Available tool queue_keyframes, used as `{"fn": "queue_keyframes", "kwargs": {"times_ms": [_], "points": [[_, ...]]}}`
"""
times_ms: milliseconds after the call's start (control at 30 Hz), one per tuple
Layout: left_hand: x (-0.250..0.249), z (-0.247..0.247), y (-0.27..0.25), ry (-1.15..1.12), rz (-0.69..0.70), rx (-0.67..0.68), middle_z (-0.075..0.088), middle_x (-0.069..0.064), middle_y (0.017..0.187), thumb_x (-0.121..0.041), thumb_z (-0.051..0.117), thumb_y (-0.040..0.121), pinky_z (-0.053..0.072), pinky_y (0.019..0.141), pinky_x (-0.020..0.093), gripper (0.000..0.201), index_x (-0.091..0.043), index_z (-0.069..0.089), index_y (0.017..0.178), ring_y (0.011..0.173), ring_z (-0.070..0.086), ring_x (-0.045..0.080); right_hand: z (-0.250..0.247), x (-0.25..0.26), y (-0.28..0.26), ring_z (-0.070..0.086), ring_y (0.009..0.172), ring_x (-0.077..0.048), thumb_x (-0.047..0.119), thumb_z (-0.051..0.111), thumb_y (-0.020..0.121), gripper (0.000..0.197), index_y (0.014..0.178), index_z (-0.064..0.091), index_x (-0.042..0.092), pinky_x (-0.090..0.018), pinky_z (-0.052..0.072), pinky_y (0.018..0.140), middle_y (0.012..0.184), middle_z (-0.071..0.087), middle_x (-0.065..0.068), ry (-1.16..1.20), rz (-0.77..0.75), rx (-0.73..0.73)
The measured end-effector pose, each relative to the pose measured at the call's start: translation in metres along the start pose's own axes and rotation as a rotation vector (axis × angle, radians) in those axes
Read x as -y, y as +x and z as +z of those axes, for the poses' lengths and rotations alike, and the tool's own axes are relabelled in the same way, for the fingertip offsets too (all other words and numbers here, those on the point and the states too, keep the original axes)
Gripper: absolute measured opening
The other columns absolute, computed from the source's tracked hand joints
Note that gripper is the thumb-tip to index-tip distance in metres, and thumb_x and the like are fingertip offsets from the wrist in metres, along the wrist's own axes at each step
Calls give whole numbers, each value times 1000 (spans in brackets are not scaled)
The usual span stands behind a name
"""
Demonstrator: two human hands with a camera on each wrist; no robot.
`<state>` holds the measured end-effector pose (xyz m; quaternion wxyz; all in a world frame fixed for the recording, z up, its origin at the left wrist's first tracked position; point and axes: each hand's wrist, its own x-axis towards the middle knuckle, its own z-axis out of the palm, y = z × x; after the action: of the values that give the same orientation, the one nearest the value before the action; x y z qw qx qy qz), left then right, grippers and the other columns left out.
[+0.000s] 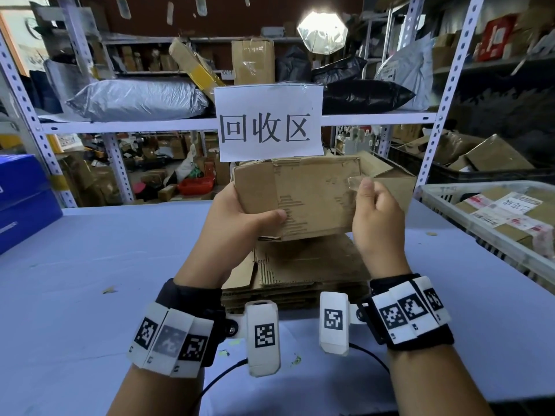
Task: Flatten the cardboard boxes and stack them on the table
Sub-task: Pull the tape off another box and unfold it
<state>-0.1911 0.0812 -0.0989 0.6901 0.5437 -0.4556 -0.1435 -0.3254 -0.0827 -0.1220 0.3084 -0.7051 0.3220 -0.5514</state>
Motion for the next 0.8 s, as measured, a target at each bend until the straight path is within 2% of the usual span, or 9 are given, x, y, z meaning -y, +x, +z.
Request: {"fn": "queue_keyframes", "kwargs": {"times_ms": [67,167,267,367,533,633,667,733,800], "points": [[1,0,0,0,2,-13,78,-3,106,8,75,83,61,78,27,43,-16,66,116,99,75,14,1,2,-2,52,68,14,59,29,102,45,97,62,28,-20,36,62,72,54,19,38,-4,18],[3,1,0,-8,2,-19,78,-3,106,9,75,82,60,76,24,44,-15,65,118,99,75,13,2,2,-5,53,67,3,78,41,86,53,90,55,27,-28,42,60,74,56,14,7,-38,78],[4,0,0,-4,-5,-18,78,-3,106,9,75,83,60,75,25,44,-17,66,116,99,75,14,0,-1,-4,54,70,0,62,62,88,40,97,57,22,-23,42,58,79,60,14,-54,-72,47],[5,-2,0,-3,-11,-26,79,-2,105,9,74,82,60,73,25,43,-15,66,116,98,75,15,-3,-2,-2,51,64,-2,44,56,99,30,86,59,16,-21,35,54,70,57,10,-62,-113,-10],[6,-6,3,32,-14,-53,79,-3,104,8,75,82,61,71,27,41,-16,67,113,96,76,16,-5,-4,1,28,49,-11,34,49,105,48,65,42,9,-32,20,51,51,31,4,-62,-82,1],[7,-12,5,67,-7,-88,78,-8,100,7,76,81,61,70,25,41,-22,67,108,92,76,12,-6,-7,1,37,57,-9,35,45,106,48,71,54,3,-32,30,57,58,47,-9,68,-19,18],[7,-15,6,80,-4,-101,78,-10,99,6,76,81,60,69,24,41,-24,66,107,91,75,10,-6,-7,1,41,59,-10,36,44,106,47,73,59,6,-32,34,59,60,52,-6,129,13,13],[7,-20,7,93,-6,-130,78,-12,97,5,77,81,59,68,22,41,-25,65,107,90,75,8,-7,-4,1,46,57,-5,36,43,107,45,70,59,16,-32,40,59,57,53,14,249,72,-4],[8,-24,9,93,-10,-160,78,-10,97,4,77,81,59,66,22,41,-23,65,109,90,75,9,-7,-1,1,58,67,-9,33,42,108,43,70,59,22,-40,52,67,65,59,12,399,131,23]]}}
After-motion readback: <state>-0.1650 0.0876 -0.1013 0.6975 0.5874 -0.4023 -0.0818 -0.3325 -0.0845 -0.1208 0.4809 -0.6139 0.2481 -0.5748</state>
